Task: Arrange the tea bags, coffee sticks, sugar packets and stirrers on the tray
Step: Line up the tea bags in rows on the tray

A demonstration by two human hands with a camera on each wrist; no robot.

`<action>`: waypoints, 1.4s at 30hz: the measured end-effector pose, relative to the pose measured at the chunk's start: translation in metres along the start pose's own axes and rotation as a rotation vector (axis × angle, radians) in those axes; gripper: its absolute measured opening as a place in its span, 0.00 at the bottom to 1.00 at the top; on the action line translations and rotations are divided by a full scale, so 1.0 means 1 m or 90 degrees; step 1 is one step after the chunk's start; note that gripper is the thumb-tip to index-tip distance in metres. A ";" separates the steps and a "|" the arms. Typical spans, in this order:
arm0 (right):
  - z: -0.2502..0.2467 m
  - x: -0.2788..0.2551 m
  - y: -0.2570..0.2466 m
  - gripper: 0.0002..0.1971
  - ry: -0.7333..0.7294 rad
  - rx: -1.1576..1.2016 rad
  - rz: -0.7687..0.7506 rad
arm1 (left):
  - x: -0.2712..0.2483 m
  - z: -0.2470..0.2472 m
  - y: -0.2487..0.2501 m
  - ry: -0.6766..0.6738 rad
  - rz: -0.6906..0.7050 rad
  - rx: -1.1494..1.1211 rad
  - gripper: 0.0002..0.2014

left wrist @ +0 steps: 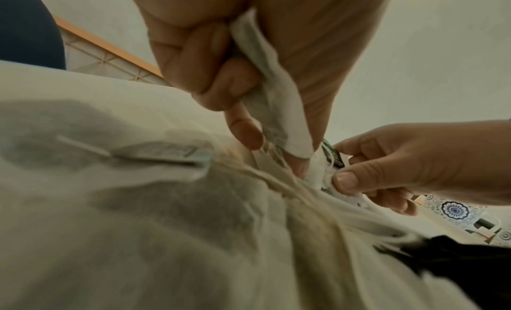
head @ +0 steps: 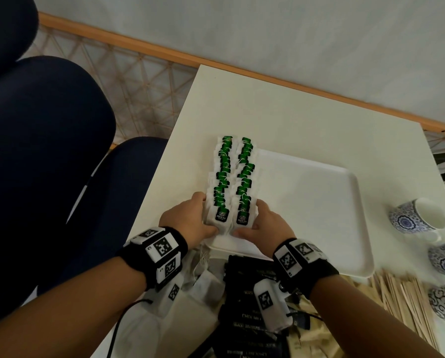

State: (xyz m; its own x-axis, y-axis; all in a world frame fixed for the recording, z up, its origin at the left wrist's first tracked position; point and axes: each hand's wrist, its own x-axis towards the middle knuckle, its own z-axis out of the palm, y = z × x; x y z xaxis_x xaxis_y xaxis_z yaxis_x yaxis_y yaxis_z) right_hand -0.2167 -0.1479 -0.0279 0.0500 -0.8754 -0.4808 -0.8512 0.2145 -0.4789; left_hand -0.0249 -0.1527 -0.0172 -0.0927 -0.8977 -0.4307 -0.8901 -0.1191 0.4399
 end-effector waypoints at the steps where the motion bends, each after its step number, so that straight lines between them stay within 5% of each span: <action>1: -0.001 0.000 -0.001 0.37 -0.004 0.002 -0.008 | 0.000 0.000 0.001 -0.003 -0.003 -0.002 0.33; 7: -0.002 0.001 0.006 0.45 0.002 -0.005 -0.008 | -0.002 -0.001 -0.002 -0.019 -0.015 -0.063 0.36; 9: -0.008 -0.002 0.009 0.48 0.029 0.007 -0.008 | -0.005 -0.004 -0.005 -0.018 -0.035 -0.126 0.29; 12: -0.020 -0.010 0.011 0.39 0.120 0.074 -0.059 | -0.010 -0.010 -0.005 -0.012 -0.036 -0.291 0.16; 16: -0.021 -0.018 -0.001 0.17 0.105 0.167 -0.211 | -0.012 -0.015 0.006 -0.042 -0.023 -0.473 0.15; 20: -0.014 -0.024 -0.009 0.25 0.062 0.123 -0.399 | -0.015 -0.012 0.019 -0.137 -0.096 -0.666 0.15; 23: -0.014 -0.027 -0.014 0.16 0.096 0.093 -0.462 | -0.021 -0.006 0.022 -0.217 -0.093 -0.734 0.12; 26: -0.019 -0.030 -0.016 0.07 0.135 0.126 -0.455 | -0.024 -0.003 0.022 -0.214 -0.077 -0.712 0.13; 30: -0.027 -0.030 -0.016 0.05 0.173 0.115 -0.319 | -0.030 0.000 0.017 -0.189 0.025 -0.612 0.21; 35: -0.028 -0.033 -0.016 0.06 0.156 0.136 -0.273 | -0.036 0.001 0.017 -0.180 0.109 -0.610 0.09; 38: -0.027 -0.037 -0.018 0.07 0.111 0.215 -0.260 | -0.034 0.001 0.019 -0.137 0.086 -0.617 0.05; 42: -0.033 -0.048 -0.020 0.21 0.045 0.254 -0.332 | -0.032 0.000 0.018 -0.164 -0.007 -0.717 0.07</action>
State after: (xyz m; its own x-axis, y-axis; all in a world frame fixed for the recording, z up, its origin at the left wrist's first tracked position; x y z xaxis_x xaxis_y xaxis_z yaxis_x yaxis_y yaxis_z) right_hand -0.2194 -0.1244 0.0284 0.3577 -0.9313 -0.0692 -0.4645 -0.1132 -0.8783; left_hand -0.0380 -0.1267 0.0046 -0.2910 -0.7967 -0.5296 -0.0009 -0.5534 0.8329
